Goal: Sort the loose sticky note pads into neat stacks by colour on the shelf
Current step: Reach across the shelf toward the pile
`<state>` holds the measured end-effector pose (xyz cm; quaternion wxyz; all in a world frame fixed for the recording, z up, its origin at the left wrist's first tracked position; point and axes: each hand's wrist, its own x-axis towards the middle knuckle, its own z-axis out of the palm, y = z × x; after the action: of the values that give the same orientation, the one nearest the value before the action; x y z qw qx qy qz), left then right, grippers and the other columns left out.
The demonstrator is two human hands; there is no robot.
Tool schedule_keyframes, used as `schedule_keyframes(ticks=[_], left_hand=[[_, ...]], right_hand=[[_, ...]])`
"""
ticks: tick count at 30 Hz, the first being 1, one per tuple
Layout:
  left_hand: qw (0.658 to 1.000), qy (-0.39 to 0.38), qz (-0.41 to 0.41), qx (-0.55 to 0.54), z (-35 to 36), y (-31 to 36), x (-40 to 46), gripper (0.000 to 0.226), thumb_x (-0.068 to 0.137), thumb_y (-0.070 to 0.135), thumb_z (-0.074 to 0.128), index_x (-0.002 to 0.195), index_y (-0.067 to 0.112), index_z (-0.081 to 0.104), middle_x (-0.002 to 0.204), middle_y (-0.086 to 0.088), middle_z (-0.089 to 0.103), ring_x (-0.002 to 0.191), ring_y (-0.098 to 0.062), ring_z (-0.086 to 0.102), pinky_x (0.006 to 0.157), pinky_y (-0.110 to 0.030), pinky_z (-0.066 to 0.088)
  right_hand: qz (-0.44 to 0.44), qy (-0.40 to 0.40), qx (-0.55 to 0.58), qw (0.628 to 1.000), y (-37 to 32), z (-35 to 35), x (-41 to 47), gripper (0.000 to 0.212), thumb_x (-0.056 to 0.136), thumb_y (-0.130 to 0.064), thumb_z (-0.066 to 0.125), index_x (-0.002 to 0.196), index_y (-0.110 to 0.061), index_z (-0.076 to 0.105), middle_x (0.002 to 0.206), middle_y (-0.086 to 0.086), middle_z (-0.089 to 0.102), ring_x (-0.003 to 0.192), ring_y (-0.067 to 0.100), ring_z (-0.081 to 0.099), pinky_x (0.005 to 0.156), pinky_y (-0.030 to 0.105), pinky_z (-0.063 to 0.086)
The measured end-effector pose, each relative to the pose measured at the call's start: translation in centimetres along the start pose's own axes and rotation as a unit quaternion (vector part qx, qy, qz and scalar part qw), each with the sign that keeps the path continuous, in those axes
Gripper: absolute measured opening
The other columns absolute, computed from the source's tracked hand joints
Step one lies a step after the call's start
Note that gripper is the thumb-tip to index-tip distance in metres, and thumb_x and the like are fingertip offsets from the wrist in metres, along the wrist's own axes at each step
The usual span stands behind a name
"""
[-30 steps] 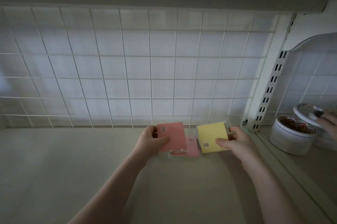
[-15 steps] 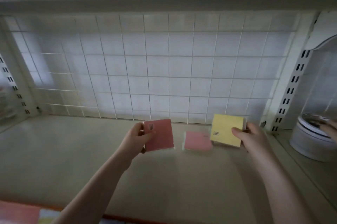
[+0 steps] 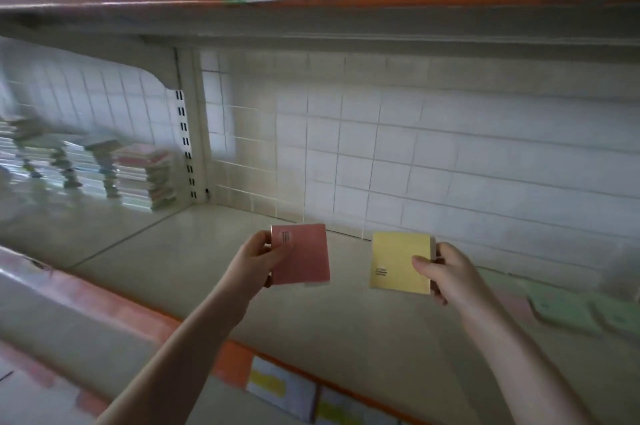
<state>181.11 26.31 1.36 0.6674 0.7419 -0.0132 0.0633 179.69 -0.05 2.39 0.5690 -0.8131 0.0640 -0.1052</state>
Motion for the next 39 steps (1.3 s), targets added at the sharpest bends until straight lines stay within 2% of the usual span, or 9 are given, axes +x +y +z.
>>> schedule_keyframes(ticks=[6, 10, 14, 18, 23, 29, 32, 36, 39], left_hand=[[0.999, 0.032, 0.003, -0.005, -13.3, -1.8, 1.2, 0.008, 0.092, 0.02, 0.058, 0.093, 0.012, 0.059, 0.075, -0.005, 0.055, 0.063, -0.015, 0.049, 0.05, -0.022, 0.033], [0.999, 0.052, 0.004, -0.008, -22.2, -2.3, 2.2, 0.008, 0.093, 0.018, 0.058, 0.095, 0.01, 0.058, 0.077, -0.008, 0.053, 0.064, -0.016, 0.047, 0.048, -0.021, 0.032], [0.997, 0.076, 0.001, -0.029, -29.7, -2.7, 3.1, 0.005, 0.092, 0.014, 0.058, 0.092, 0.009, 0.058, 0.084, -0.014, 0.051, 0.076, -0.025, 0.046, 0.059, -0.031, 0.034], [0.996, 0.085, 0.0, -0.03, -34.7, -3.1, 4.6, 0.012, 0.093, 0.014, 0.057, 0.098, 0.003, 0.058, 0.084, -0.015, 0.05, 0.076, -0.028, 0.045, 0.059, -0.035, 0.035], [0.996, 0.086, -0.004, -0.034, -37.7, -3.6, 8.1, 0.011, 0.092, 0.019, 0.059, 0.092, 0.008, 0.058, 0.085, -0.014, 0.052, 0.078, -0.025, 0.046, 0.06, -0.032, 0.035], [0.998, 0.061, -0.004, -0.021, -39.0, -2.6, 14.8, 0.007, 0.092, 0.016, 0.058, 0.093, 0.009, 0.057, 0.081, -0.008, 0.053, 0.078, -0.022, 0.049, 0.061, -0.029, 0.036], [0.998, 0.05, 0.007, -0.023, -39.0, -0.7, 18.5, 0.012, 0.092, 0.017, 0.059, 0.098, 0.007, 0.058, 0.084, -0.008, 0.055, 0.074, -0.02, 0.051, 0.063, -0.028, 0.039], [0.999, 0.041, 0.017, -0.004, -38.4, 1.7, 23.1, 0.006, 0.09, 0.014, 0.06, 0.086, 0.011, 0.059, 0.086, -0.01, 0.058, 0.077, -0.021, 0.053, 0.067, -0.031, 0.042], [0.999, 0.026, 0.002, 0.026, -37.1, 2.7, 26.1, 0.012, 0.09, 0.011, 0.059, 0.078, 0.013, 0.057, 0.081, -0.01, 0.057, 0.074, -0.02, 0.052, 0.069, -0.03, 0.041]], right_hand=[[-0.001, -0.016, 0.019, 1.0, -4.4, 12.7, -1.1, 0.01, 0.09, -0.011, 0.058, 0.084, -0.007, 0.051, 0.065, 0.006, 0.048, 0.053, 0.019, 0.041, 0.048, 0.026, 0.027], [-0.015, -0.025, 0.042, 0.999, -8.0, 21.2, -1.8, 0.012, 0.091, -0.01, 0.056, 0.081, -0.01, 0.051, 0.064, 0.006, 0.049, 0.051, 0.018, 0.04, 0.047, 0.025, 0.027], [-0.026, -0.043, 0.061, 0.997, -11.2, 28.1, -2.3, 0.014, 0.092, -0.01, 0.056, 0.079, -0.012, 0.051, 0.064, 0.004, 0.047, 0.05, 0.017, 0.038, 0.045, 0.025, 0.028], [-0.032, -0.051, 0.076, 0.995, -13.7, 32.8, -1.9, 0.014, 0.091, -0.006, 0.055, 0.079, -0.013, 0.052, 0.062, 0.003, 0.046, 0.051, 0.017, 0.038, 0.048, 0.027, 0.025], [-0.039, -0.048, 0.064, 0.996, -16.0, 36.7, 0.9, 0.008, 0.09, -0.007, 0.055, 0.084, -0.011, 0.052, 0.067, 0.005, 0.048, 0.053, 0.017, 0.039, 0.048, 0.026, 0.026], [-0.045, -0.025, 0.064, 0.997, -17.9, 39.3, 5.6, 0.014, 0.09, -0.007, 0.056, 0.08, -0.014, 0.05, 0.066, 0.004, 0.046, 0.051, 0.016, 0.037, 0.047, 0.025, 0.025], [-0.05, -0.018, 0.066, 0.996, -18.9, 40.1, 7.6, 0.016, 0.091, -0.007, 0.055, 0.078, -0.015, 0.05, 0.065, 0.004, 0.046, 0.051, 0.016, 0.036, 0.047, 0.025, 0.025], [-0.04, -0.014, 0.078, 0.996, -19.3, 41.4, 9.5, 0.007, 0.091, -0.006, 0.056, 0.086, -0.011, 0.054, 0.064, 0.005, 0.046, 0.05, 0.018, 0.035, 0.047, 0.026, 0.024], [-0.025, -0.007, 0.083, 0.996, -18.6, 41.8, 10.3, 0.002, 0.09, -0.006, 0.056, 0.089, -0.007, 0.055, 0.061, 0.005, 0.045, 0.048, 0.018, 0.034, 0.045, 0.024, 0.024]])
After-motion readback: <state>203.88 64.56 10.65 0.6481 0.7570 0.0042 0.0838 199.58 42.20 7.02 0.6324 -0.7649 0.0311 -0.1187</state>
